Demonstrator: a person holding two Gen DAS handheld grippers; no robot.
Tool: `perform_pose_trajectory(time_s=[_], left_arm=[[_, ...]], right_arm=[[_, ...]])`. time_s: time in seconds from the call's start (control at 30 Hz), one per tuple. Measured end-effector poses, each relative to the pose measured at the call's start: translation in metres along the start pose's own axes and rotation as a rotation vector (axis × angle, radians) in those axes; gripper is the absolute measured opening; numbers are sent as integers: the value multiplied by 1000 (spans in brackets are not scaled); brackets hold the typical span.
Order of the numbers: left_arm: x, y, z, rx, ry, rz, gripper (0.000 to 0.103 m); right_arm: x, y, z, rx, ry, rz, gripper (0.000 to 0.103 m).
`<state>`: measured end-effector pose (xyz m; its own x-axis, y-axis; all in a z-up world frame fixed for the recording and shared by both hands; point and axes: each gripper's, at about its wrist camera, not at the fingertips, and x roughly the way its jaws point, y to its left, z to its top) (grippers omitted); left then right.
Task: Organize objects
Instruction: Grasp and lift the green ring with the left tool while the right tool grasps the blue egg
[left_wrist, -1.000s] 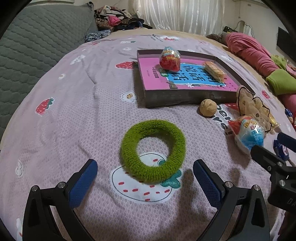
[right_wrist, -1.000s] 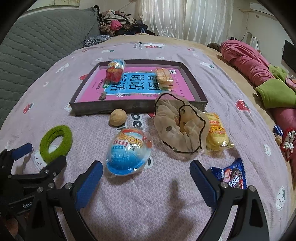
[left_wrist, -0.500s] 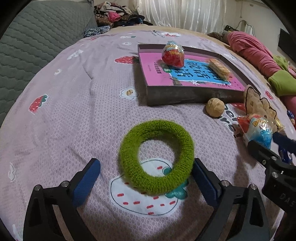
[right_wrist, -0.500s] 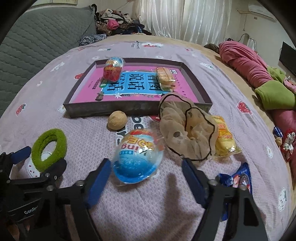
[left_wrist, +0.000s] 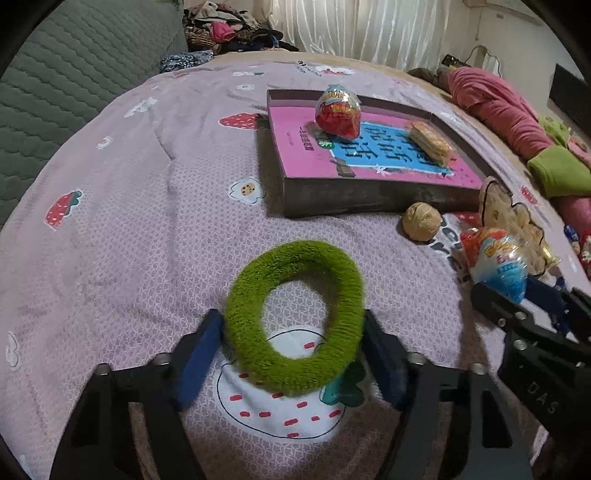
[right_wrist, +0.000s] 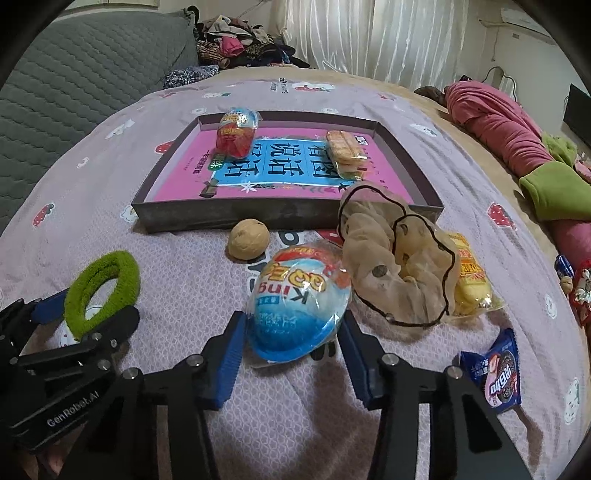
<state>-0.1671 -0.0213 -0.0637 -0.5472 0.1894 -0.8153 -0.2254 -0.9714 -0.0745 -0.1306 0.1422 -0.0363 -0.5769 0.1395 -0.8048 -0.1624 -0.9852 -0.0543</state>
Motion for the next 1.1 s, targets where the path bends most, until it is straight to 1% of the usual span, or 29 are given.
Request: perform_pose_trajectory(time_s=[0.03, 0.07, 0.1, 0.13, 0.23, 0.37, 0.43, 0.63, 0.73, 0.97, 1.1], left_arm=[[-2, 0, 1, -5, -9, -4, 53], [-3, 1, 1, -8, -11, -7, 47], [-3, 2, 1, -13, -12, -9, 36], [-4, 3, 1, -17, -13, -13, 31], [-4, 5, 1, -31, -5, -36, 26], [-8, 4, -2, -34, -12, -36, 24], [-12, 2, -3, -28, -28, -30, 24], [-18, -7, -8, 0, -25, -4, 24], [-24, -7, -10, -12, -24, 11, 24], [-43, -12, -12, -18, -41, 11, 24], [-56, -20, -15, -2, -50, 8, 24]], right_arm=[[0, 0, -1, 0, 1, 2, 50], [-1, 0, -1, -1, 0, 4, 50], [-2, -1, -1, 0, -1, 9, 50], [-2, -1, -2, 1, -1, 13, 50], [-6, -3, -2, 1, -7, 24, 50], [-8, -4, -5, 4, -7, 39, 49], [-9, -5, -6, 8, -6, 47, 49], [-16, -9, -7, 10, -11, 52, 49], [-20, -13, -9, 12, -14, 53, 49], [-32, -15, -15, 6, -18, 55, 49], [-44, -19, -17, 7, -31, 57, 49]])
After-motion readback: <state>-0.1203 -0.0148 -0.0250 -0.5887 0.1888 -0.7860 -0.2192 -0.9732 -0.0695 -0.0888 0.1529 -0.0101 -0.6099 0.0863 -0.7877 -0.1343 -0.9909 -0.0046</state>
